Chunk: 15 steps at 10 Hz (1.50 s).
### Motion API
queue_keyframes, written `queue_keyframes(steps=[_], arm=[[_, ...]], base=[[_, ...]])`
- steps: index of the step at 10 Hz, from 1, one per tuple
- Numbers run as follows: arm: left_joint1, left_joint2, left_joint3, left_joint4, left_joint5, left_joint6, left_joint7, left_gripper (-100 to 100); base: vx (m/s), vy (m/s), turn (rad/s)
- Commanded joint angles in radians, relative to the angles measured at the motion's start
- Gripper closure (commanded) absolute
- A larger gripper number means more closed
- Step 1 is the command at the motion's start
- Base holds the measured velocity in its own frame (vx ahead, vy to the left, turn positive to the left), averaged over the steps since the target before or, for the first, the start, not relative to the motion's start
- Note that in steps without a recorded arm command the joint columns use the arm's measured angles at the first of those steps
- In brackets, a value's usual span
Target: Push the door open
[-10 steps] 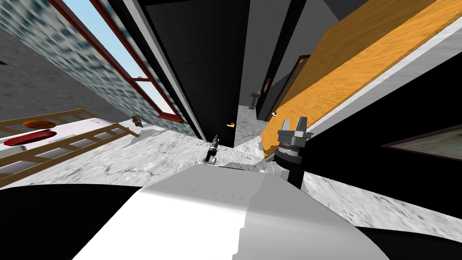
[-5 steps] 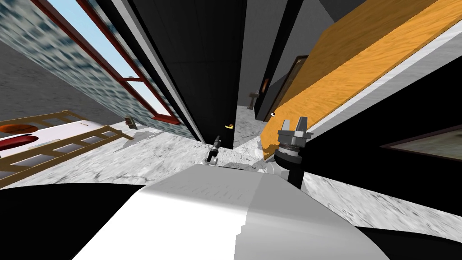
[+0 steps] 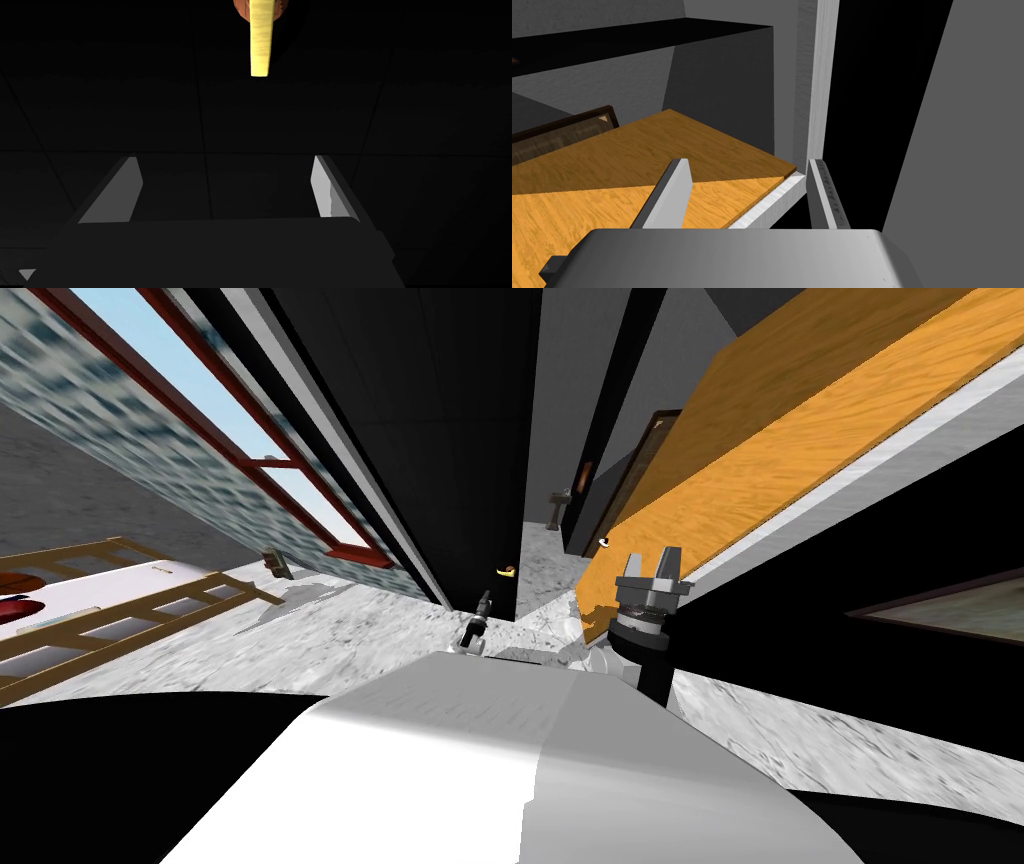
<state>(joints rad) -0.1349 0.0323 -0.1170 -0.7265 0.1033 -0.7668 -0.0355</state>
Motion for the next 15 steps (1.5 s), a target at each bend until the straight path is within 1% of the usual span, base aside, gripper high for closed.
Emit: queue_keyframes(steps=[1, 3, 4, 5, 6, 7, 8, 9, 11, 13, 15], arm=[[-0.017, -0.006, -0.003, 0.037, 0.001, -0.011, -0.002, -100], [-0.037, -0.015, -0.008, 0.081, 0.002, -0.022, -0.003, -100], [-0.042, -0.018, -0.010, 0.094, 0.002, -0.025, -0.004, -100], [-0.042, -0.018, -0.010, 0.094, 0.002, -0.025, -0.004, -100], [-0.053, -0.023, -0.013, 0.118, 0.003, -0.031, -0.005, -100], [-0.059, -0.027, -0.014, 0.131, 0.003, -0.035, -0.005, -100], [-0.059, -0.024, -0.013, 0.130, 0.003, -0.035, -0.004, -100], [-0.060, -0.010, -0.010, 0.135, 0.005, -0.040, -0.005, -100], [-0.060, 0.001, -0.007, 0.137, 0.006, -0.042, -0.005, -100], [-0.060, 0.006, -0.004, 0.140, 0.008, -0.044, -0.006, -100], [-0.060, 0.006, 0.000, 0.143, 0.009, -0.046, -0.007, -100]], base=[[0.067, 0.006, -0.033], [0.077, -0.001, -0.043], [0.078, 0.010, -0.030], [0.045, 0.012, -0.010], [0.046, 0.011, -0.038], [0.064, 0.002, -0.036], [0.029, -0.001, -0.005], [0.114, -0.022, -0.031], [0.199, -0.015, -0.022], [0.188, -0.030, -0.025], [0.173, -0.049, -0.024]])
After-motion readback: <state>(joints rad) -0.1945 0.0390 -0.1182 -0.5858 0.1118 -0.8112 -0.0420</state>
